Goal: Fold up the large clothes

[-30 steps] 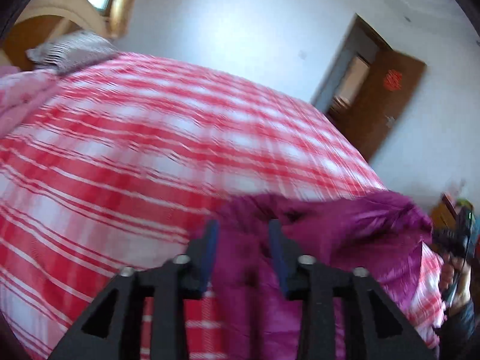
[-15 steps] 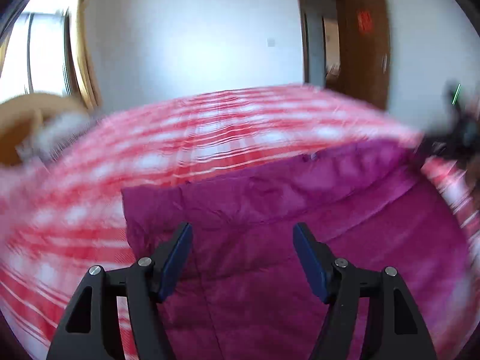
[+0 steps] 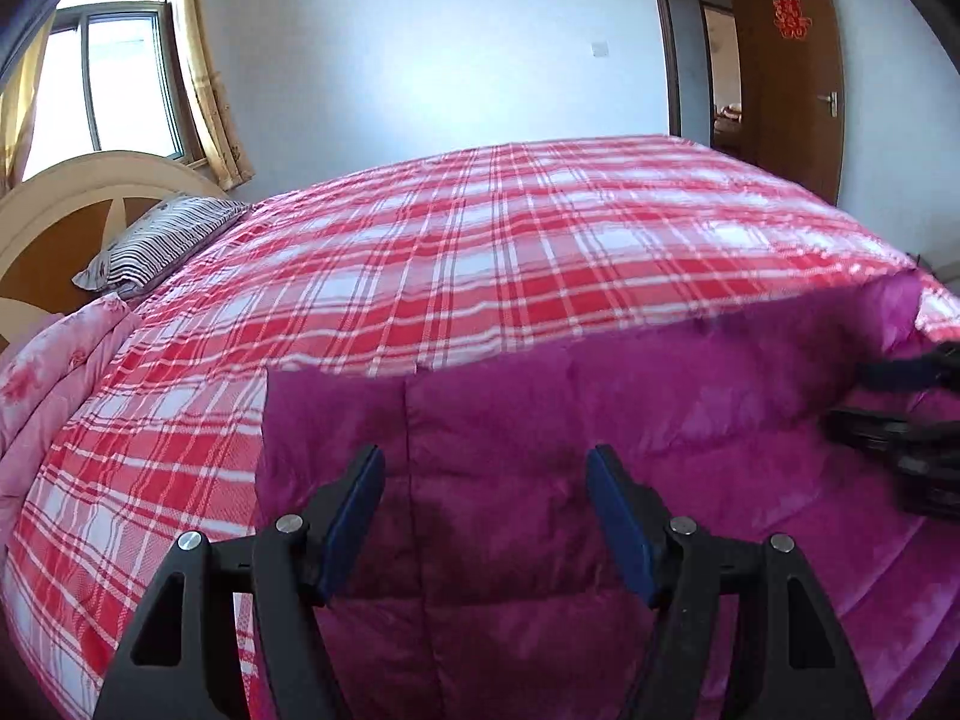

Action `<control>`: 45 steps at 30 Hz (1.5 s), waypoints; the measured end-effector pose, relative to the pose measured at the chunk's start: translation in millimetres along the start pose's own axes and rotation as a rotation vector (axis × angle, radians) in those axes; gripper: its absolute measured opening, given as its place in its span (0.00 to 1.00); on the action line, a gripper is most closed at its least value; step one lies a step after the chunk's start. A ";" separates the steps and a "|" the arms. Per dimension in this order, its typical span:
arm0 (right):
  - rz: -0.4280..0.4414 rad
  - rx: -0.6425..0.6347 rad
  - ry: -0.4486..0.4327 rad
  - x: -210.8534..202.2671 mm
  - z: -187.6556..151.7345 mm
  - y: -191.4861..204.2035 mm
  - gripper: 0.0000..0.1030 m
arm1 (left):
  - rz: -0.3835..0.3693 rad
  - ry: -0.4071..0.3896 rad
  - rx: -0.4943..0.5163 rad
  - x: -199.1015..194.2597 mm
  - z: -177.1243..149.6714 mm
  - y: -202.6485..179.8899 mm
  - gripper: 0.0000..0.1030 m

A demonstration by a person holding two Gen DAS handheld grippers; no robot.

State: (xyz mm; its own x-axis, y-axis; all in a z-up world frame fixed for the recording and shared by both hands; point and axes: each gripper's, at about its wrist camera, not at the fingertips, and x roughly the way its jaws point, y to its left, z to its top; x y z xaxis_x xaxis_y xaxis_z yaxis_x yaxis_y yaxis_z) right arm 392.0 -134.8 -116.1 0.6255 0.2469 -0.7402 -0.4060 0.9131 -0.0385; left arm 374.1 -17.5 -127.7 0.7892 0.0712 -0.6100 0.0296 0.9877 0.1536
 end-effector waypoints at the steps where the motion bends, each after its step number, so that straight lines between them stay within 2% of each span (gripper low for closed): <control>1: -0.020 0.024 0.022 11.6 2.8 -4.5 0.56 | -0.006 -0.008 0.002 -2.1 2.6 -2.8 0.68; 5: -0.031 0.152 0.026 33.0 0.7 -34.9 0.56 | -0.002 -0.007 0.051 11.4 9.3 -13.1 0.74; 10: -0.063 0.153 0.002 39.7 -0.9 -31.0 0.57 | 0.000 0.057 0.037 43.9 3.2 -17.5 0.74; 17: -0.034 0.228 -0.018 52.8 1.3 -43.4 0.59 | -0.021 0.097 0.004 61.9 0.6 -14.6 0.83; 24: -0.020 0.244 -0.018 55.4 -0.8 -45.6 0.62 | -0.023 0.126 -0.019 70.6 -2.6 -11.8 0.89; 45: -0.049 0.222 0.008 61.3 -2.1 -42.6 0.65 | -0.001 0.173 -0.009 80.7 -6.1 -13.6 0.95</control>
State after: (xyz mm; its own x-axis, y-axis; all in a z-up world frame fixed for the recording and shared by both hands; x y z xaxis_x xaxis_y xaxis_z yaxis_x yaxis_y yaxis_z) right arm 446.2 -159.3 -161.3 0.6355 0.1986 -0.7462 -0.2180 0.9732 0.0734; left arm 433.7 -24.3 -183.7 0.6715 0.0928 -0.7352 0.0241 0.9889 0.1469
